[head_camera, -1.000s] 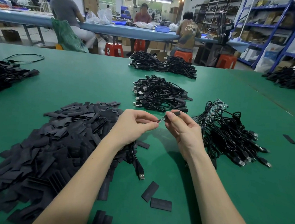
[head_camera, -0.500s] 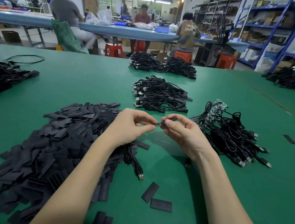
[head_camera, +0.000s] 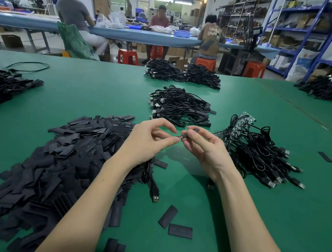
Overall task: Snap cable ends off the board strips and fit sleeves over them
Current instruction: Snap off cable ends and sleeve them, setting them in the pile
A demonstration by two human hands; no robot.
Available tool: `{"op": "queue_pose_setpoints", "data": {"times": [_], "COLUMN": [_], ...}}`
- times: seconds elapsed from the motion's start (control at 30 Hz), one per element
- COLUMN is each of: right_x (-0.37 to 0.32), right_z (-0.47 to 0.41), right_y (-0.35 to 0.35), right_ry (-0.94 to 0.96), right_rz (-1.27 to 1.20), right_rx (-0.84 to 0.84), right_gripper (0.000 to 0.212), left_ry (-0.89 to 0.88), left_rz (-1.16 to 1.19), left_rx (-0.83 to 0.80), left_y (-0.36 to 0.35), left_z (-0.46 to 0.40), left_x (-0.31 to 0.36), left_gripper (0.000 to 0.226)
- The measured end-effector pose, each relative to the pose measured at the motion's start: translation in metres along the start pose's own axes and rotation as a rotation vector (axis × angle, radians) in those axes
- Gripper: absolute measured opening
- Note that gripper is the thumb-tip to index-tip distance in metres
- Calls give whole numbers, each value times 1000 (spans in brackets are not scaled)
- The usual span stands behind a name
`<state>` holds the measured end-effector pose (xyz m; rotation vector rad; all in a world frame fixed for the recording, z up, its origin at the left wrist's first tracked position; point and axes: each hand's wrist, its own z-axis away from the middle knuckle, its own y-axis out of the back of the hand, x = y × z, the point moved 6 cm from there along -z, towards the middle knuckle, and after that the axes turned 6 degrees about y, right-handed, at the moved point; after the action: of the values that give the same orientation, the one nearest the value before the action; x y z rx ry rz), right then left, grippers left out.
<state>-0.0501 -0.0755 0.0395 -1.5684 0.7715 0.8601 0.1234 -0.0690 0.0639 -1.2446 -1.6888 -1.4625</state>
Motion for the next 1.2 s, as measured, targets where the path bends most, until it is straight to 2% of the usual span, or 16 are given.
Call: {"op": "queue_pose_setpoints", "data": {"times": [0.17,0.33,0.47,0.73,0.87,1.0,1.2], "right_x": [3,5,7,10,9,10,11], "right_z": [-1,0,0,2,1,2,5], "right_y": [4,2,-2,-4,-3,-6,-10], "right_ry": [-29,-67,-81,-96,-97,-102,-113], "right_rz": [-39,-29,-27,-1,-26,12,33], "right_rx": [67,42,32,37,68,41,4], "right_gripper": [26,8,11,7,8,12,16], "left_ry": [-59,-65,-70,-53,-33,6,28], "left_rz": [69,156,215,238,308,410,437], "left_rx": [17,7,-27,14,-54,-42,-32], "left_y": [-2,-5,-8,-9,-8,-8,-6], "left_z": [1,3,5,5,4,4,5], "left_x": [4,7,11,4,4,4,3], "left_gripper": [7,7,10,17,16,14,11]}}
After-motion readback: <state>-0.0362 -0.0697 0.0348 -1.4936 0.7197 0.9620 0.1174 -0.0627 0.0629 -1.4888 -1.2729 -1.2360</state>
